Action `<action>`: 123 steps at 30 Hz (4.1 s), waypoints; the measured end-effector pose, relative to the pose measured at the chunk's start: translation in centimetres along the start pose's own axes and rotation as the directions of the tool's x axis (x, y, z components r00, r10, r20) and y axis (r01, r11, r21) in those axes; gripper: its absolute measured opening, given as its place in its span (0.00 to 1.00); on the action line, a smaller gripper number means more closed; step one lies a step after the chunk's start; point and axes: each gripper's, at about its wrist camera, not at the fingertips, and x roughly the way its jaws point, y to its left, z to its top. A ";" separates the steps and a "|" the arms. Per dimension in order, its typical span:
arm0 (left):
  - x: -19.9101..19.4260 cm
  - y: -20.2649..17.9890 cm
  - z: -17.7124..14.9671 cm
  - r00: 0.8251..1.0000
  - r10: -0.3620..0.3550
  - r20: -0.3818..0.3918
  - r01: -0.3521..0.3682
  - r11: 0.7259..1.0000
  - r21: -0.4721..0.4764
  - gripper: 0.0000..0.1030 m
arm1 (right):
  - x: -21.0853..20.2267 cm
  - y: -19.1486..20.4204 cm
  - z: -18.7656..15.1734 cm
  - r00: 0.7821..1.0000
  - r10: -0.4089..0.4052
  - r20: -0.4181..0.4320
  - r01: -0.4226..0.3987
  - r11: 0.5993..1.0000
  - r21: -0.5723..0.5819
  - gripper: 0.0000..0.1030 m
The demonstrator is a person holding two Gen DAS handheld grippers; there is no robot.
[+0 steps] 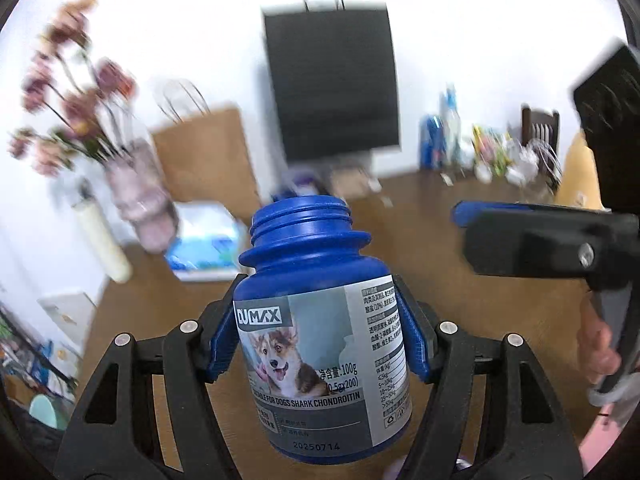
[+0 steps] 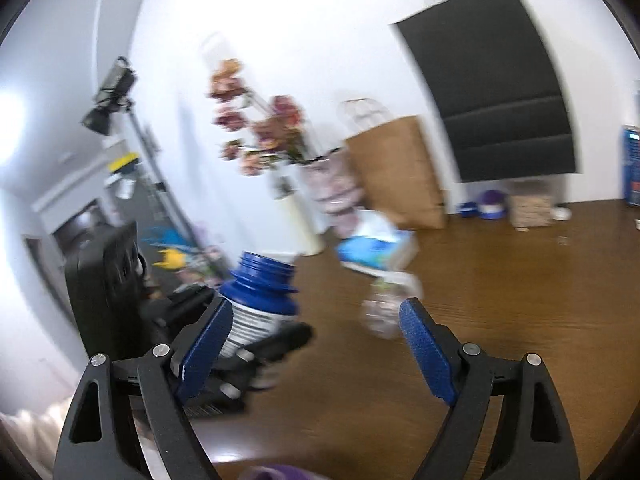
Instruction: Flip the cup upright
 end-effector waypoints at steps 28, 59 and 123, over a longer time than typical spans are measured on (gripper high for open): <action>-5.0 5.9 -10.1 0.992 -0.042 0.117 0.052 0.995 -0.087 0.58 | 10.7 13.0 -6.8 0.996 -0.088 -0.031 0.073 0.944 -0.322 0.67; -1.1 1.8 -16.4 0.969 -0.193 -0.153 0.167 0.971 -0.168 0.77 | 10.7 8.7 -14.5 0.969 -0.231 -0.093 0.174 0.897 -0.407 0.67; -26.8 -8.6 -24.9 0.907 0.312 0.281 -0.268 0.945 -0.185 1.00 | -15.4 14.9 -28.3 0.853 -0.475 0.218 0.514 0.838 -0.183 0.78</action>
